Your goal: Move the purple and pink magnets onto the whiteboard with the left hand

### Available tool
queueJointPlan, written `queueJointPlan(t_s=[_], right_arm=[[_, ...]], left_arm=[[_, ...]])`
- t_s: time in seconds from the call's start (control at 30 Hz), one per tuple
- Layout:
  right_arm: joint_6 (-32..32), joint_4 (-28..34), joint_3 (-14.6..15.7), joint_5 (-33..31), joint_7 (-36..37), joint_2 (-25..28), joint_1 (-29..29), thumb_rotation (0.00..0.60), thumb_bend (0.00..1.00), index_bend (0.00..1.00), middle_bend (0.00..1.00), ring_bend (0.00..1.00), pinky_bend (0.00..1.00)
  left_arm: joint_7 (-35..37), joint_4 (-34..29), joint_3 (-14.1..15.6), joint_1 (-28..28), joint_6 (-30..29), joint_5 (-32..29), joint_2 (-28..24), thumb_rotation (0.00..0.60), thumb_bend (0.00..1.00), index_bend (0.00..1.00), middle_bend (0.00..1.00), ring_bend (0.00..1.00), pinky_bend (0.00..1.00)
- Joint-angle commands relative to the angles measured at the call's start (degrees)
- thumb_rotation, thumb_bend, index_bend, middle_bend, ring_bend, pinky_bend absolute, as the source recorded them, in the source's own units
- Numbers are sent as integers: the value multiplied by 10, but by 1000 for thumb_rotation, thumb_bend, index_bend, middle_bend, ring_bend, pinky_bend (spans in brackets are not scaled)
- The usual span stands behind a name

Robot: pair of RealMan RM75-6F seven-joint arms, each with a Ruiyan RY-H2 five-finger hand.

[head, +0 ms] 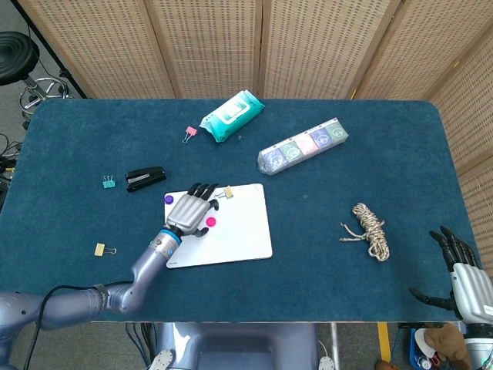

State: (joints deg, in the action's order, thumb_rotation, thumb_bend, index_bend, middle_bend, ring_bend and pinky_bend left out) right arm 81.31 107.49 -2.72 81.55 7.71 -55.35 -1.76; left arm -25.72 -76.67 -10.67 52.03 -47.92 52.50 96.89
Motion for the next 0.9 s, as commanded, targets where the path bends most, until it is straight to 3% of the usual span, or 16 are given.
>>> queueJointPlan(t_s=[0.03,0.17,0.27,0.33,0.5,0.67,0.9], right_arm=[[0,0,0,1,0,0,0,600,0,86,0,0,0],[2,1,1,4,-1,0,1,600,0,86,0,0,0],[7,1,2,10,0,-1,2,600,0,86,0,0,0],[10,0,2,13,1,-2,3,600,0,86,0,0,0],[24,-3,2,25,-4,-6,7,600,0,85,0,0,0],[68,-20,-5,47,-35,-31,16,600,0,69,0,0,0],[133,-55,-13,93,-75,-73,29,600,0,18,0,0,0]], left_arm=[[6,-21,-2,-6,-13,13,-19,600,257,298,0,0,0],[20,-53,-1,-17,-30,36,-50,600,249,150,0,0,0],[58,-104,10,-48,-66,92,-106,600,236,29,0,0,0],[79,-125,19,-67,-89,124,-132,600,226,1,0,0,0],[128,-163,54,-131,-172,208,-199,600,139,0,0,0,0],[176,-185,103,-217,-283,289,-259,600,121,0,0,0,0],[207,-194,156,-319,-392,339,-299,600,118,0,0,0,0]])
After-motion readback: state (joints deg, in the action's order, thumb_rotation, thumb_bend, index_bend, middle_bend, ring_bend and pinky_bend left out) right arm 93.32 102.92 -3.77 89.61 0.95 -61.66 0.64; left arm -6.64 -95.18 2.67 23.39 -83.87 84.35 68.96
